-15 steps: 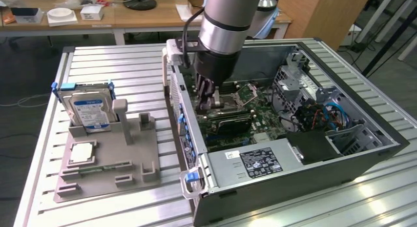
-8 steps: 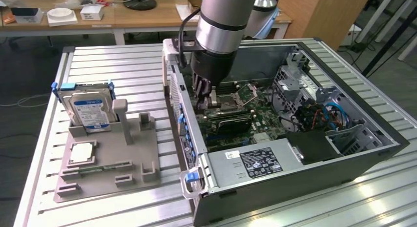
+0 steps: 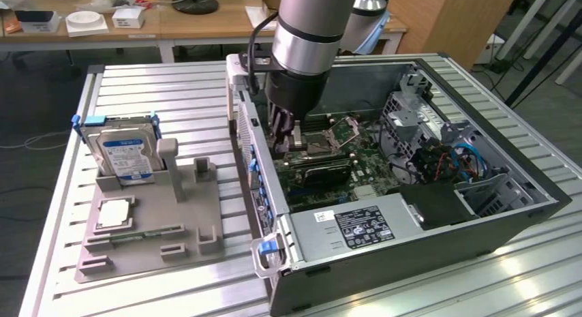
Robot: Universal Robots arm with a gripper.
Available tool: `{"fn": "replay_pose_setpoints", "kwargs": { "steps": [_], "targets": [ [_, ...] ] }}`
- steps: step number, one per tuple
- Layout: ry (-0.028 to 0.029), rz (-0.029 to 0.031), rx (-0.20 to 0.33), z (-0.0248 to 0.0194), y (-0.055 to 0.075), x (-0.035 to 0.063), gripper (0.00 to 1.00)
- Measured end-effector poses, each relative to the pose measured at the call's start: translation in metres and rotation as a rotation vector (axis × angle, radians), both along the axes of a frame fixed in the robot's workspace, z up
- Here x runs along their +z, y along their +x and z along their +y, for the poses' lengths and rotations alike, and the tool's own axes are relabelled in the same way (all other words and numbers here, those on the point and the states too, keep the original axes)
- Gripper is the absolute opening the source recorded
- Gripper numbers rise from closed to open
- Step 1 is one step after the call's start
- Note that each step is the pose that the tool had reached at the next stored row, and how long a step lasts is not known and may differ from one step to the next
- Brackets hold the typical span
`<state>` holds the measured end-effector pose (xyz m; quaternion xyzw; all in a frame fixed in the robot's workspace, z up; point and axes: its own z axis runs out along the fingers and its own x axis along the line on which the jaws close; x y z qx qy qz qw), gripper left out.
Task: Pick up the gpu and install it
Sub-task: 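Press down on the gpu until it lock into place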
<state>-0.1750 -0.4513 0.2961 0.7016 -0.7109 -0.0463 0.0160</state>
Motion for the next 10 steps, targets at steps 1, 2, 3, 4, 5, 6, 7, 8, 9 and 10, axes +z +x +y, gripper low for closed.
{"fn": "replay_pose_setpoints", "kwargs": {
  "steps": [1, 2, 3, 4, 5, 6, 7, 8, 9, 10],
  "targets": [
    [0.0001, 0.0000, 0.000, 0.0000, -0.0001, 0.0000, 0.11],
    [0.0000, 0.0000, 0.000, 0.0000, -0.0004, 0.0000, 0.11],
    [0.0000, 0.0000, 0.000, 0.0000, -0.0005, 0.0000, 0.11],
    [-0.0001, 0.0000, 0.000, 0.0000, -0.0007, 0.0000, 0.11],
    [-0.0003, 0.0001, 0.000, 0.0000, -0.0009, 0.0000, 0.11],
    [-0.0004, 0.0001, 0.000, 0.0000, -0.0011, 0.0000, 0.11],
    [-0.0006, 0.0000, 0.000, 0.0000, -0.0013, 0.0000, 0.11],
    [-0.0009, 0.0000, 0.000, 0.0000, -0.0016, 0.0000, 0.11],
    [-0.0010, -0.0001, 0.000, 0.0001, -0.0018, 0.0000, 0.11],
    [-0.0012, 0.0000, 0.000, 0.0000, -0.0021, 0.0000, 0.11]
  ]
}}
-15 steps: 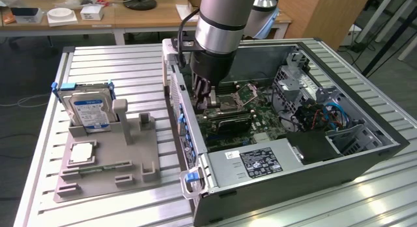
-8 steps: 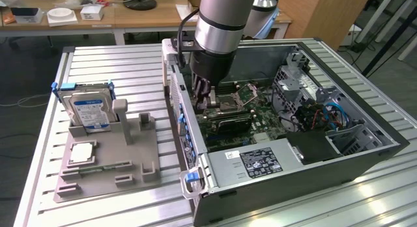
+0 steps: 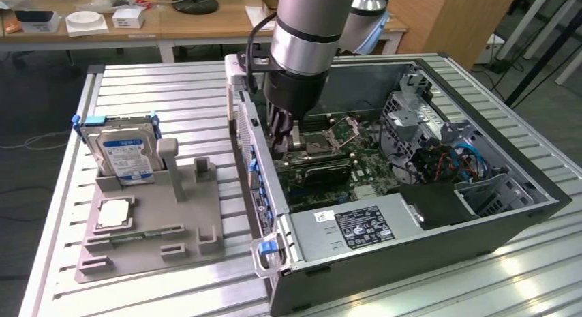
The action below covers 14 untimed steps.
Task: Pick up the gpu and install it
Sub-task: 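Press down on the gpu until it lock into place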
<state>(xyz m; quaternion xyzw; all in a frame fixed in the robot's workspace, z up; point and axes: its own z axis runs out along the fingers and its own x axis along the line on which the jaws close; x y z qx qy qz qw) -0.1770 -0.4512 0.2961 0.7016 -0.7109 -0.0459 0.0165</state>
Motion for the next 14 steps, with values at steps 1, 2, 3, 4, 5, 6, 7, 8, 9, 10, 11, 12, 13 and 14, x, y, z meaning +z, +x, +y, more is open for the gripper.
{"fn": "replay_pose_setpoints", "kwargs": {
  "steps": [1, 2, 3, 4, 5, 6, 7, 8, 9, 10, 11, 12, 13, 14],
  "targets": [
    [-0.0001, 0.0000, 0.000, 0.0000, -0.0002, 0.0000, 0.11],
    [-0.0002, 0.0000, 0.000, 0.0000, -0.0005, 0.0000, 0.11],
    [-0.0003, 0.0001, 0.000, 0.0000, -0.0006, 0.0000, 0.11],
    [-0.0004, 0.0005, 0.000, 0.0000, -0.0009, 0.0001, 0.11],
    [-0.0002, 0.0002, 0.000, 0.0000, -0.0009, 0.0000, 0.11],
    [-0.0003, 0.0000, 0.000, 0.0000, -0.0010, 0.0000, 0.11],
    [-0.0002, 0.0000, 0.000, 0.0000, -0.0012, 0.0000, 0.11],
    [-0.0002, -0.0001, 0.000, 0.0000, -0.0014, 0.0000, 0.11],
    [-0.0002, 0.0000, 0.000, 0.0000, -0.0015, 0.0000, 0.11],
    [-0.0002, 0.0000, 0.000, 0.0000, -0.0017, 0.0000, 0.11],
    [-0.0003, -0.0001, 0.000, 0.0000, -0.0018, 0.0000, 0.11],
    [-0.0003, -0.0004, 0.000, 0.0000, -0.0019, -0.0001, 0.11],
    [-0.0003, -0.0004, 0.000, 0.0000, -0.0019, -0.0001, 0.11],
    [-0.0003, -0.0005, 0.000, 0.0000, -0.0020, 0.0002, 0.11]
  ]
}}
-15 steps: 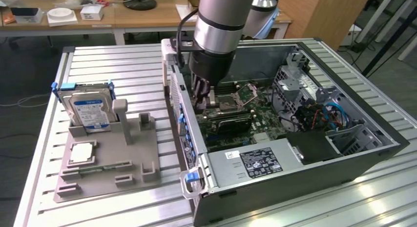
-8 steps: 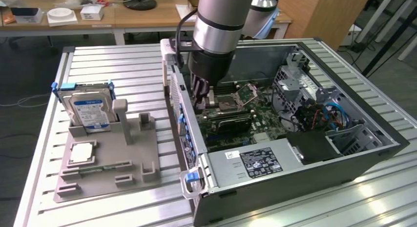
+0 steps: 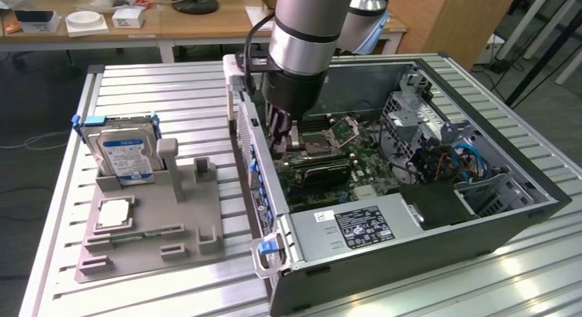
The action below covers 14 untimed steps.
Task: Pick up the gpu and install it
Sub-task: 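Press down on the gpu until it lock into place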
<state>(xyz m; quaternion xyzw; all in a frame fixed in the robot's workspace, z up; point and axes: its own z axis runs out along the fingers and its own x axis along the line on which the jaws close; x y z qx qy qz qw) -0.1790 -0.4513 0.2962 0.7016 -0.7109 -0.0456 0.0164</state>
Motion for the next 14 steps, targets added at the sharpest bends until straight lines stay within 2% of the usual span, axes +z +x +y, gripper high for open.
{"fn": "replay_pose_setpoints", "kwargs": {
  "steps": [8, 12, 14],
  "targets": [
    [-0.0005, 0.0000, 0.000, 0.0000, 0.0001, 0.0042, 0.11],
    [-0.0034, 0.0000, 0.000, 0.0000, 0.0002, 0.0051, 0.11],
    [-0.0065, 0.0000, 0.000, 0.0001, 0.0001, 0.0059, 0.11]
  ]
}}
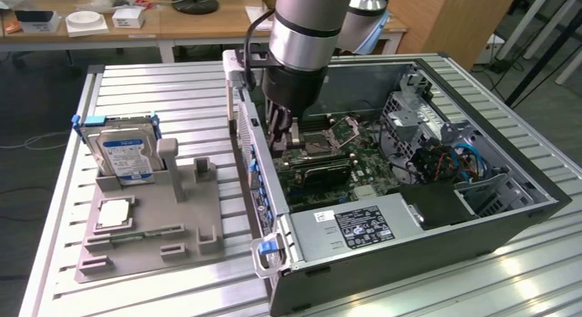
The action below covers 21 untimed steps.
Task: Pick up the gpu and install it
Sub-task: 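Press down on the gpu until it lock into place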
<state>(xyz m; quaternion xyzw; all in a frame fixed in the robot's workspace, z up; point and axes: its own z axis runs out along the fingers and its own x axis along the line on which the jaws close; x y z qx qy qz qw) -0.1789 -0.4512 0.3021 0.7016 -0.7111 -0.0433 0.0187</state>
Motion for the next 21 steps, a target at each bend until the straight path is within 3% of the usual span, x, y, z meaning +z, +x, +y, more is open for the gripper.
{"fn": "replay_pose_setpoints", "kwargs": {
  "steps": [6, 9, 17, 21],
  "targets": [
    [-0.0038, -0.0010, 0.000, 0.0000, -0.0008, 0.0020, 0.11],
    [-0.0038, -0.0112, 0.000, 0.0000, -0.0050, 0.0020, 0.11],
    [-0.0039, -0.0229, 0.000, -0.0001, -0.0053, -0.0014, 0.11],
    [-0.0039, -0.0256, 0.000, 0.0000, -0.0055, -0.0026, 0.11]
  ]
}}
